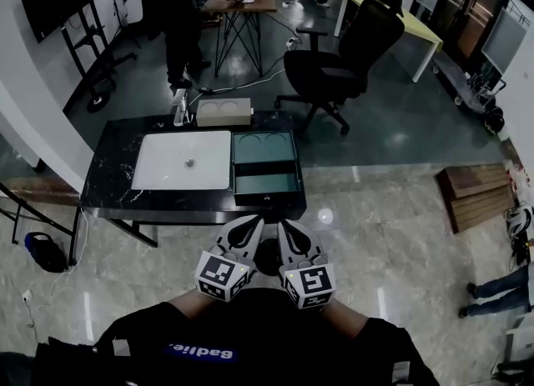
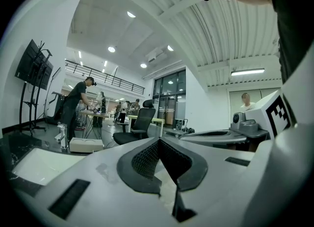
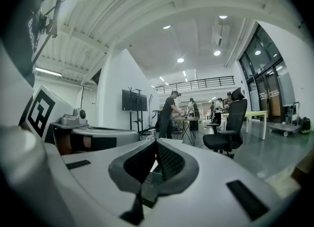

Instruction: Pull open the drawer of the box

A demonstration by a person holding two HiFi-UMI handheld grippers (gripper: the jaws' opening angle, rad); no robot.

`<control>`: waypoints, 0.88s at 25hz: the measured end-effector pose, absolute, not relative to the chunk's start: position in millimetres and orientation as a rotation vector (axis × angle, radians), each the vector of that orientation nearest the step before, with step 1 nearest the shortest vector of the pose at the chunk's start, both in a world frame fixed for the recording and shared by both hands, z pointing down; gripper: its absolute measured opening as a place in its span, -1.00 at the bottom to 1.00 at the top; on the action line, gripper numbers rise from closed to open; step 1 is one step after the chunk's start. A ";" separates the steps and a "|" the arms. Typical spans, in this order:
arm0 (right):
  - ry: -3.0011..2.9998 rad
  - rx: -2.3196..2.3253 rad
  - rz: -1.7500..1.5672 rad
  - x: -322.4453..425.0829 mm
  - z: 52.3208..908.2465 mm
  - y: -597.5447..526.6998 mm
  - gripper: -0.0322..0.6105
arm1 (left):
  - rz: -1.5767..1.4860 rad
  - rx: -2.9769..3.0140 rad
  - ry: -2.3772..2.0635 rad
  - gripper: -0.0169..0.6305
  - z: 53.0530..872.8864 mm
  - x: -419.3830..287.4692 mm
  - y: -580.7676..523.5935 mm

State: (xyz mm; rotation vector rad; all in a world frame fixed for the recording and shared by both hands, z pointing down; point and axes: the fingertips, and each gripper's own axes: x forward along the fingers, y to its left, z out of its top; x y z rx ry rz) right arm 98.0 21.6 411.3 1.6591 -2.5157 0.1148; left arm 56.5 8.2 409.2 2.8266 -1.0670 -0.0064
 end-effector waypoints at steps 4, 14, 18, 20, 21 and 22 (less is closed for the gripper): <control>-2.522 1.643 0.119 90.8 410.2 26.2 -0.89 | -0.007 2.831 -1.067 -0.99 406.5 52.1 11.4; -2.542 1.622 0.111 78.8 406.3 29.9 -0.89 | -0.015 2.831 -1.088 -0.99 402.8 41.3 16.0; -2.548 1.609 0.127 74.6 409.5 30.1 -0.89 | -0.012 2.828 -1.098 -0.99 402.9 37.8 16.0; -2.552 1.605 0.127 72.4 409.6 29.5 -0.89 | -0.011 2.825 -1.103 -0.99 403.5 35.9 15.8; -2.555 1.604 0.127 71.8 409.8 29.2 -0.89 | -0.010 2.825 -1.106 -0.99 403.4 35.1 15.7; -2.556 1.603 0.129 71.4 410.0 29.0 -0.89 | -0.010 2.824 -1.109 -0.99 403.0 34.6 15.6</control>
